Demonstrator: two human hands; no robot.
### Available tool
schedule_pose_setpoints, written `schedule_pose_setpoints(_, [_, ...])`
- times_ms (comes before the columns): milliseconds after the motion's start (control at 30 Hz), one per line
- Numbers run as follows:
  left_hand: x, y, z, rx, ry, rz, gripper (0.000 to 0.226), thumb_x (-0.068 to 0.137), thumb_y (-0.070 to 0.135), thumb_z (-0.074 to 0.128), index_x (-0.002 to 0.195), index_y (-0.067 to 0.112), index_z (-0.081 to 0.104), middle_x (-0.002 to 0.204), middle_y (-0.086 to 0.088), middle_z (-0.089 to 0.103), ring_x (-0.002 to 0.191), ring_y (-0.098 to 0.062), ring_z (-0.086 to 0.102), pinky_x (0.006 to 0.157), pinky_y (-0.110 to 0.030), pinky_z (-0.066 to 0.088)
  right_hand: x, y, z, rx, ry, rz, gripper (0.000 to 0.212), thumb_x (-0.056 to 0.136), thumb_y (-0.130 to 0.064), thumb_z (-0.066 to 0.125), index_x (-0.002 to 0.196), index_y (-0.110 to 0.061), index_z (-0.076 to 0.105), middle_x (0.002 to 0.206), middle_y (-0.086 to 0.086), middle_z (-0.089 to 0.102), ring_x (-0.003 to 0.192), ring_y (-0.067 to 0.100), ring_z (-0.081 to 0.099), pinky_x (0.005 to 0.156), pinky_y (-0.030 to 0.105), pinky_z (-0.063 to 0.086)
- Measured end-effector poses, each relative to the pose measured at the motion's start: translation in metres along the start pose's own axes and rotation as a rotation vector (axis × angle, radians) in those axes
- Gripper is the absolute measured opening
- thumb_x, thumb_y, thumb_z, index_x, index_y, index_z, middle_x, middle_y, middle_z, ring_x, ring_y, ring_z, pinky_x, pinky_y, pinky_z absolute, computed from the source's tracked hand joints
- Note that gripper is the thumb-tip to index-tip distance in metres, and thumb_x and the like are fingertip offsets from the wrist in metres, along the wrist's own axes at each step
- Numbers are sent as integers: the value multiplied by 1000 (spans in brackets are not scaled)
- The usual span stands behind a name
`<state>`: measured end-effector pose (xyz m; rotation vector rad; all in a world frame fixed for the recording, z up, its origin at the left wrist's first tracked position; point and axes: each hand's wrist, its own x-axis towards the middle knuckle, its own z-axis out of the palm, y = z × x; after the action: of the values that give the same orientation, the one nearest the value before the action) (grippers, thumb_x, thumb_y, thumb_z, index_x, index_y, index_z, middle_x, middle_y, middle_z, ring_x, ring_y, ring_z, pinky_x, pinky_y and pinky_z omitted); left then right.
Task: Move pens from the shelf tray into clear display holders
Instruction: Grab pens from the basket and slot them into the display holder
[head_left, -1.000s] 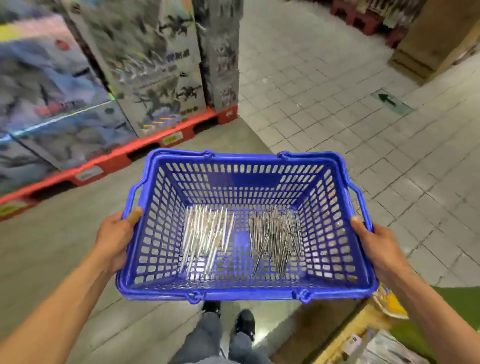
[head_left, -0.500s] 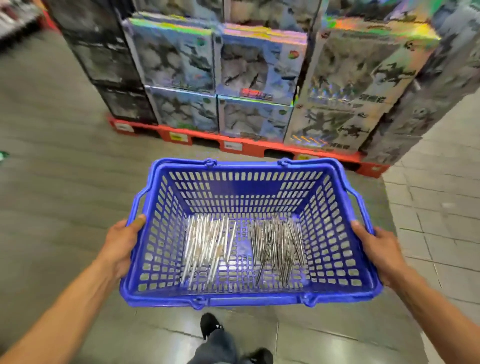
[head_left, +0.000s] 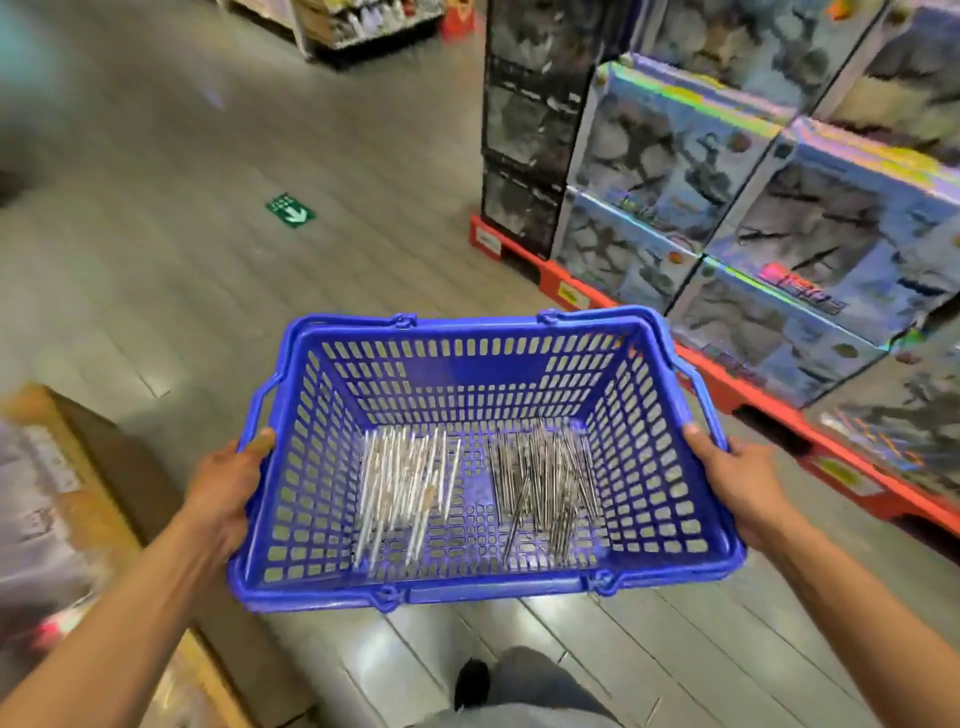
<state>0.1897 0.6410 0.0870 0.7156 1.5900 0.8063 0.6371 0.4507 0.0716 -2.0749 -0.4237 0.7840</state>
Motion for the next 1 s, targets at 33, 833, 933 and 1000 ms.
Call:
schedule_pose_setpoints(33, [7,2,-9,-23,36,-6,22,96,27,62,87,8,64,56,-7,70,43,-20,66,39,-37,54,9,-14,16,-17,-42,-28,35,88,-43,67,87,-8,71,70,5,74,61,20,71,52,31,57])
schedule_pose_setpoints(833, [165,83,-88,-328,631,-141,21,93,28,66,91,8,65,65,-13,72,46,-26,67,44,-39,56,211,-295,367,-226,-659,-224,36,87,-44,68,92,-9,71,77,11,75,68,29,73,69,42,60])
schedule_pose_setpoints(933, [197,98,-103,-358,629,-176,25,93,32,65,93,7,64,61,-12,72,45,-26,67,43,-40,55,220,-323,411,-240,-689,-214,35,88,-42,67,90,-7,70,75,12,75,64,28,73,56,35,58])
schedule_pose_setpoints(1000, [225,111,-114,-381,630,-187,28,93,33,66,99,6,65,63,-12,73,47,-27,69,45,-42,55,224,-342,443,-251,-701,-213,33,90,-41,66,90,-8,69,73,11,75,62,28,73,49,31,56])
